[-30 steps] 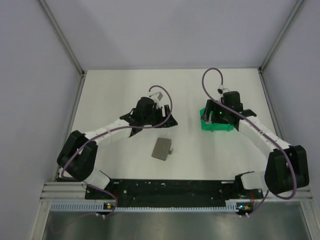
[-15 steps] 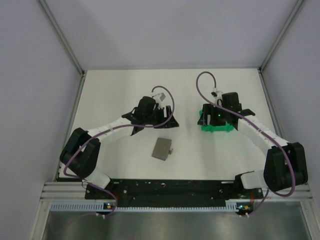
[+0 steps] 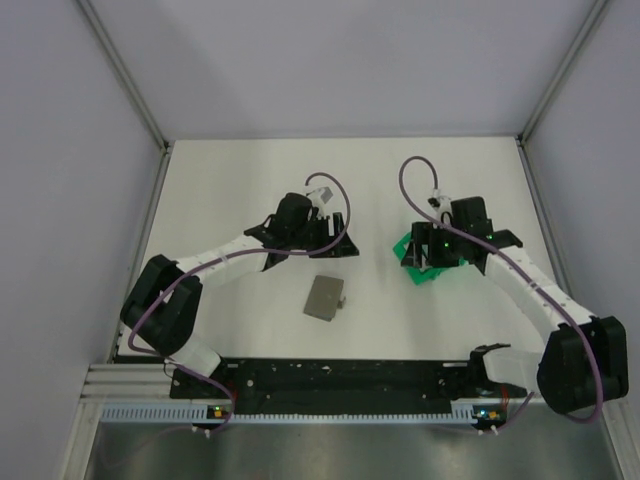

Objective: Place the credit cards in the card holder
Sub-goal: Move the card holder to the center of the board.

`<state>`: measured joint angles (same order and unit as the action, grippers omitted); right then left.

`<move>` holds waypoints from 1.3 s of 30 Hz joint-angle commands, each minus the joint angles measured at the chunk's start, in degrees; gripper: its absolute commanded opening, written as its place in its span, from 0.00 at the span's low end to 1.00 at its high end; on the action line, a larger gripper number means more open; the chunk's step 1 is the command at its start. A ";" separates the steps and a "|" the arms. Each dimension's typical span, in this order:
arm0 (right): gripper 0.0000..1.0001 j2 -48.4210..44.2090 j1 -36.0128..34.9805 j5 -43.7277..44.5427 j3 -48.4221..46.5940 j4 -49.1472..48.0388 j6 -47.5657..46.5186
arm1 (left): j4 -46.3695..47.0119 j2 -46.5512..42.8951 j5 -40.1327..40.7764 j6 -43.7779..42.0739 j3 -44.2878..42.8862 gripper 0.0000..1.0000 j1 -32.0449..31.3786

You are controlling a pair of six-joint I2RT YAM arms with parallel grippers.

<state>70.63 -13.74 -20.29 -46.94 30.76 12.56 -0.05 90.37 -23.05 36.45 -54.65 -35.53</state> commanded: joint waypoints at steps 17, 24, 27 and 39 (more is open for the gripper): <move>0.82 4.50 18.66 18.37 -10.97 -0.53 3.45 | 2.60 -0.81 -1.74 -0.32 -1.59 0.72 -1.56; 0.75 14.52 19.36 16.62 -15.63 -4.14 -6.04 | 3.92 1.21 -4.02 -0.50 -2.47 0.71 -1.47; 0.73 17.78 19.45 11.43 -17.13 -3.87 -8.69 | 4.27 1.74 -4.55 -1.20 -2.56 0.72 -1.47; 0.59 20.17 19.01 -5.10 -15.47 -6.24 -8.87 | 4.71 6.13 -7.97 -2.61 -4.94 0.71 -1.47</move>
<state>92.38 5.17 -18.02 -62.04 27.66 4.58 1.37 95.13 -28.67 35.16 -57.01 -36.86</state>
